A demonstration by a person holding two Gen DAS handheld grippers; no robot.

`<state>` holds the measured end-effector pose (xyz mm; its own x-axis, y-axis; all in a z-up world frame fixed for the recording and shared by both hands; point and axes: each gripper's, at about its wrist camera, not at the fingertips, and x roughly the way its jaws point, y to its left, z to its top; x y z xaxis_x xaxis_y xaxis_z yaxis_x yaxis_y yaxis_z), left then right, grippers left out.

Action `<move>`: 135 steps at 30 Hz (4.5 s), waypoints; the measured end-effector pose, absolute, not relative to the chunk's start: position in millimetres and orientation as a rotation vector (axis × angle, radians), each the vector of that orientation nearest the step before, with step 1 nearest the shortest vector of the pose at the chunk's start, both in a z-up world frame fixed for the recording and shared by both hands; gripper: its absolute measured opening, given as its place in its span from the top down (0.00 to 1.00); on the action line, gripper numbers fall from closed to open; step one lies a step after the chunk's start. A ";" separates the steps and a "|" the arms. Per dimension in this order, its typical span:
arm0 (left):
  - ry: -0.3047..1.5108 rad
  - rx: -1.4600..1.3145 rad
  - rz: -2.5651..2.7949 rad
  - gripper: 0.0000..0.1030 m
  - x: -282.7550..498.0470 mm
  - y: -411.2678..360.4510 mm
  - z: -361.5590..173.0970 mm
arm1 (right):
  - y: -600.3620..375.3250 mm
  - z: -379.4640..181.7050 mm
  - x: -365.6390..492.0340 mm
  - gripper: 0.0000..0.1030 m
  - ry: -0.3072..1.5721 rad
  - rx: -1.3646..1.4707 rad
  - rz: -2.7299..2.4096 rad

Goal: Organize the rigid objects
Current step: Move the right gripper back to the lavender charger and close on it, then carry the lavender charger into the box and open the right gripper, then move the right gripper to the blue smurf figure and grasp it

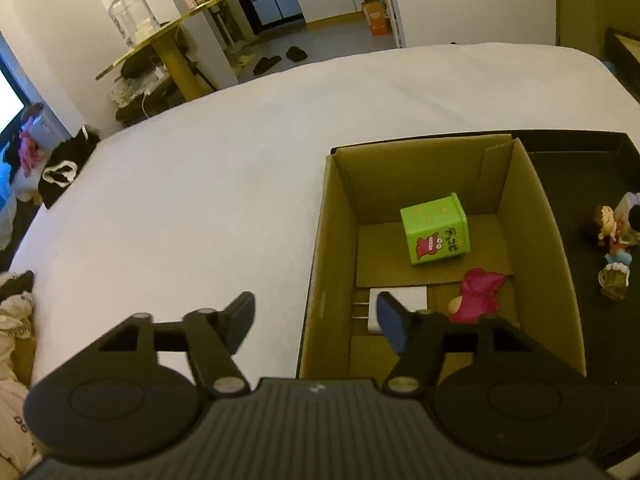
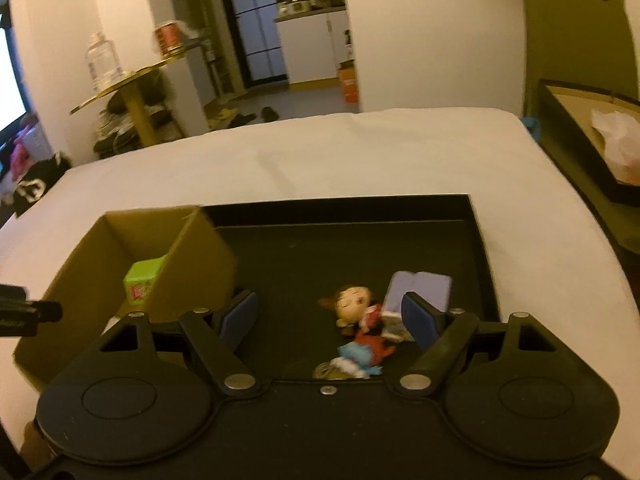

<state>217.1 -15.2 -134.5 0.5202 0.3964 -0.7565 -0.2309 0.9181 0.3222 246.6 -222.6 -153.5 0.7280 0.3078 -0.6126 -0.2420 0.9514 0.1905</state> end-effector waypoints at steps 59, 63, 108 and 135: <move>0.992 0.111 0.315 0.19 211.6 11.2 -137.7 | -183.1 -101.9 254.1 0.56 0.841 -0.036 0.260; 0.983 0.105 0.300 0.20 209.2 15.0 -139.0 | -161.6 -90.5 255.6 0.56 0.832 -0.097 0.306; 0.986 -0.049 0.178 0.92 202.5 37.2 -148.2 | -97.3 -62.6 234.9 0.34 0.798 -0.317 0.413; 0.977 0.124 0.240 0.92 202.5 11.6 -139.9 | -194.7 -119.9 219.1 0.35 0.848 -0.027 0.273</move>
